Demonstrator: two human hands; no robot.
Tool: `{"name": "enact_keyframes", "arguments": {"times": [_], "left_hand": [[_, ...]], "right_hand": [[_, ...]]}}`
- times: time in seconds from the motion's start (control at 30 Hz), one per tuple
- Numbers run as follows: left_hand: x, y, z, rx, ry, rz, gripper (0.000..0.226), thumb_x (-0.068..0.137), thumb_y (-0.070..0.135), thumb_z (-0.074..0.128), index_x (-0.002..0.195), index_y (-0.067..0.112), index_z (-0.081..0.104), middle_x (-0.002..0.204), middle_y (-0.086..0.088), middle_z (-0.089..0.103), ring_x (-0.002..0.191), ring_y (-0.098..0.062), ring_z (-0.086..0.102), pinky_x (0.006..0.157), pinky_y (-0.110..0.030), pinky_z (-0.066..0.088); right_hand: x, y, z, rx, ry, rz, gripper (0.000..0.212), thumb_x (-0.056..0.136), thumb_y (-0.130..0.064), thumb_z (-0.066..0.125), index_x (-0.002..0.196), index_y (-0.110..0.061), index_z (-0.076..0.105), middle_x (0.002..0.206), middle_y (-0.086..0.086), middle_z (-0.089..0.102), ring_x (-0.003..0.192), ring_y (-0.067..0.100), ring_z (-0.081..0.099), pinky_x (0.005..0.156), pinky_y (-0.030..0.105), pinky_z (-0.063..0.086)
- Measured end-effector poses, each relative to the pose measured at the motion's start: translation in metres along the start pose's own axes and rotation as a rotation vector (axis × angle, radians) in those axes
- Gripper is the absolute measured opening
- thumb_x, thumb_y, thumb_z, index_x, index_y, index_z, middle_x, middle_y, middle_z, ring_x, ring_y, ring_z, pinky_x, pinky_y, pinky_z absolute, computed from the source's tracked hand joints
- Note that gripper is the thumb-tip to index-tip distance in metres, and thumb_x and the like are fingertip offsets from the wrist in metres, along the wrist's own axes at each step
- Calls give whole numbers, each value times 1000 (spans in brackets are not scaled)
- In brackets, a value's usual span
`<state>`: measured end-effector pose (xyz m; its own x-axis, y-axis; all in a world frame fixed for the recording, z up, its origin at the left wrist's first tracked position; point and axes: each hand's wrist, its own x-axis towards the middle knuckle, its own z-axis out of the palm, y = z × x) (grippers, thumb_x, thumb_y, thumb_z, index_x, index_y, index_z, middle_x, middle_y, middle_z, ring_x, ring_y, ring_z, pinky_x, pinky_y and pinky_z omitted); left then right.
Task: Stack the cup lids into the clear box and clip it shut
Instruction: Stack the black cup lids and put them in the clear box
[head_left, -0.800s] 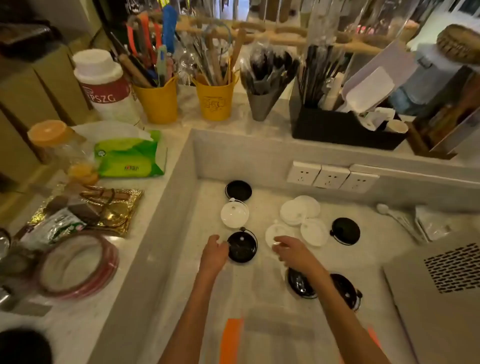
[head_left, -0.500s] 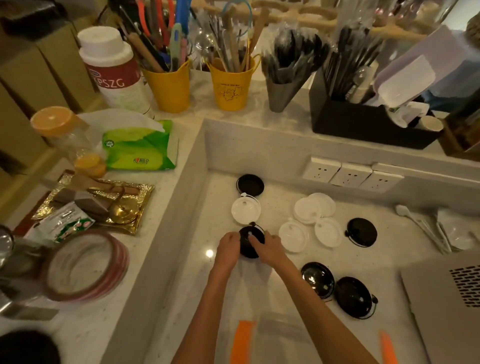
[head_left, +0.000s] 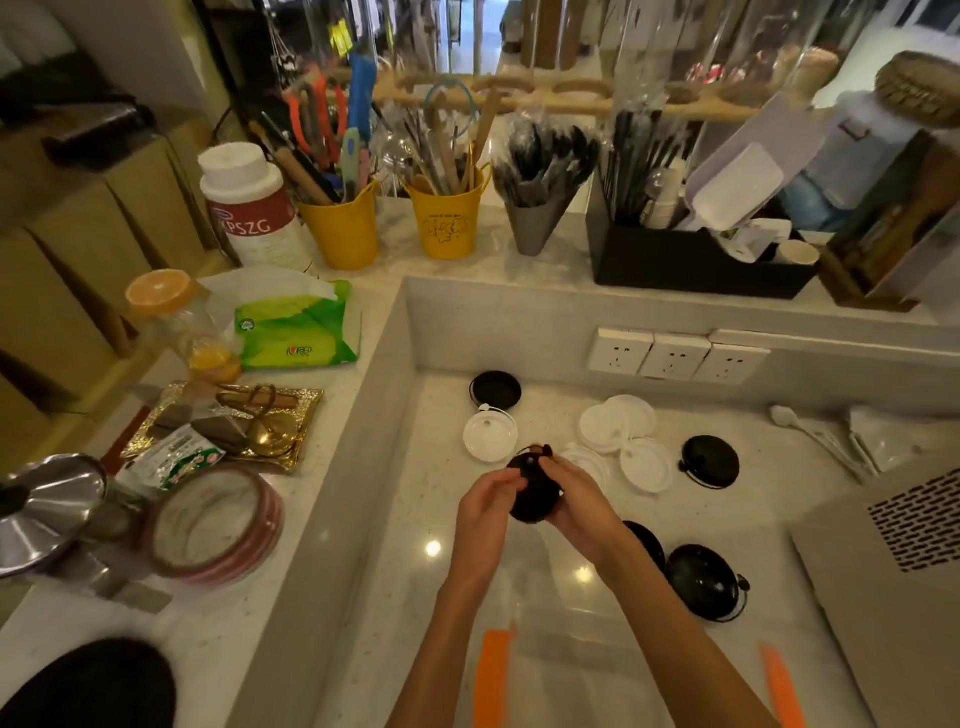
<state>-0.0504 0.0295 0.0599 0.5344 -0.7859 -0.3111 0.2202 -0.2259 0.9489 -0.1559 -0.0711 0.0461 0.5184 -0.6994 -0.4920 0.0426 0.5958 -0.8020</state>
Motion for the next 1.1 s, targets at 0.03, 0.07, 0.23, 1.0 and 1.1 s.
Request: {"name": "enact_keyframes", "arguments": {"times": [0.03,0.07,0.23,1.0,1.1], "left_hand": [[-3,-1,-1,-4,58,10,24,99,10,59,109,29,72,103,17,74,102,4,66,77,-9,51],[-7,-1,-3,-5,122,4,24,100,11,58,115,26,68,110,14,70,106,-1,64,79,-12,49],[-21,3,-16,-98,12,-227,44,102,51,49,139,28,51,132,1,60,122,-20,57,102,-47,51],[82,3,-74,-1188,-158,-391,42,86,27,63,127,16,64,143,-22,60,126,-44,58,94,-58,51],[88,0,-75,-1193,-115,-392,39,91,30,58,127,15,61,146,-22,56,127,-43,57,92,-55,53]], "right_hand": [[-4,-1,-3,3,10,-23,30,99,-20,53,126,-10,63,122,15,69,117,32,64,97,47,53],[-9,-3,-5,2,22,-44,30,99,-17,52,126,-11,63,122,13,69,117,29,64,94,43,56],[-28,-2,-5,74,-46,-47,30,100,-15,52,128,-11,62,122,10,70,111,23,68,82,34,59],[174,-88,73,-1438,73,-46,46,99,-26,53,140,-5,51,143,15,52,130,30,49,109,35,36],[197,-70,82,-1492,23,-40,50,95,-32,59,136,-4,52,136,18,56,125,34,52,107,42,41]]}}
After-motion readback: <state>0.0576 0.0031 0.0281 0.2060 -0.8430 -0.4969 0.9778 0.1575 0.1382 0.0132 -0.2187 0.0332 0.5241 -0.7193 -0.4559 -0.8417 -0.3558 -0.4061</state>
